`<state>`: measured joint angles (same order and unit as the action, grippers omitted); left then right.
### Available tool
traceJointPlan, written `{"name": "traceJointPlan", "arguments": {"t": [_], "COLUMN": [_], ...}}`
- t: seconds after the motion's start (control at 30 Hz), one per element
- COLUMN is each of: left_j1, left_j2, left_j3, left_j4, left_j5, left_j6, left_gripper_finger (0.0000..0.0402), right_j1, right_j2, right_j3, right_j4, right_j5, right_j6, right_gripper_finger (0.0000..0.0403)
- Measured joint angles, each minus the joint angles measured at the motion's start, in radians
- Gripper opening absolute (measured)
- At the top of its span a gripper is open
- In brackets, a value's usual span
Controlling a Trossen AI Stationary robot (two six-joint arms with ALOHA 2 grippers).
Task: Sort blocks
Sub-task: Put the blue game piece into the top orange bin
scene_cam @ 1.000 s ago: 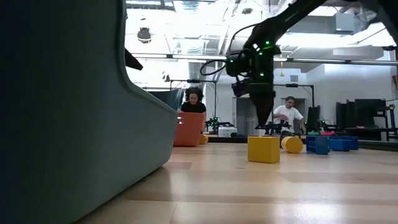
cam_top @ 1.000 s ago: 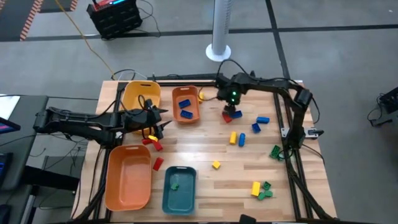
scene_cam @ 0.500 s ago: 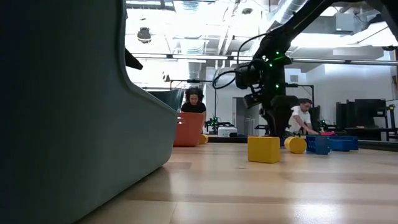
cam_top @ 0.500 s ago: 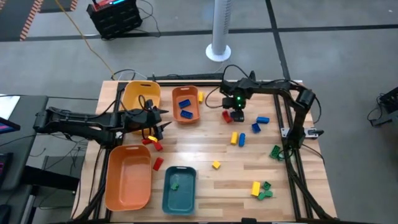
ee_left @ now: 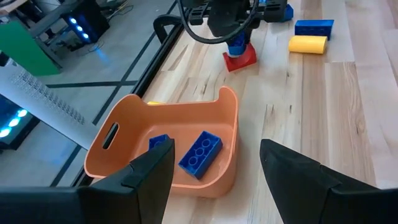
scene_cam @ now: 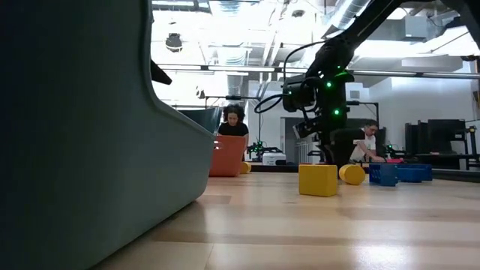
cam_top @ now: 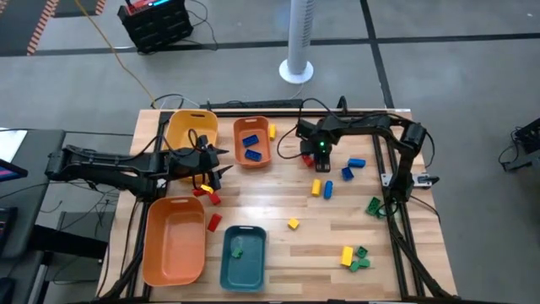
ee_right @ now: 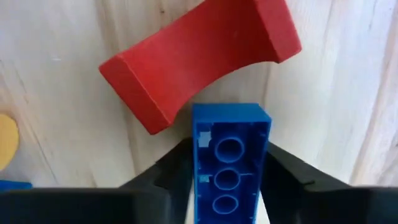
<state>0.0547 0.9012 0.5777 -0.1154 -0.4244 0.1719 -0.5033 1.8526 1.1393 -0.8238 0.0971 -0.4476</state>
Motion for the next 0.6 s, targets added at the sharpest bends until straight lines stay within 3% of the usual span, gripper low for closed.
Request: {"name": "traceJointPlan", "arguments": {"t": [0.17, 0.4, 0.6], "left_j1": [0.000, 0.000, 0.000], "left_j2": [0.000, 0.000, 0.000], "left_j3": [0.000, 0.000, 0.000], "left_j4": [0.000, 0.002, 0.045], "left_j5": [0.000, -0.001, -0.002], "left_j6": [0.004, 0.053, 0.098], "left_gripper_finger": [0.0231, 0.0231, 0.0231], "right_j1": [0.016, 0.058, 0.125], "right_j2": [-0.008, -0.116, -0.173], "right_j3": [0.051, 0.169, 0.189], "right_j4": [-0.057, 0.036, 0.337], "right_j5": [0.014, -0.011, -0.099], "right_j6": [0.029, 0.062, 0.152], "right_gripper_finger": [0.0108, 0.0106, 0.0109]}}
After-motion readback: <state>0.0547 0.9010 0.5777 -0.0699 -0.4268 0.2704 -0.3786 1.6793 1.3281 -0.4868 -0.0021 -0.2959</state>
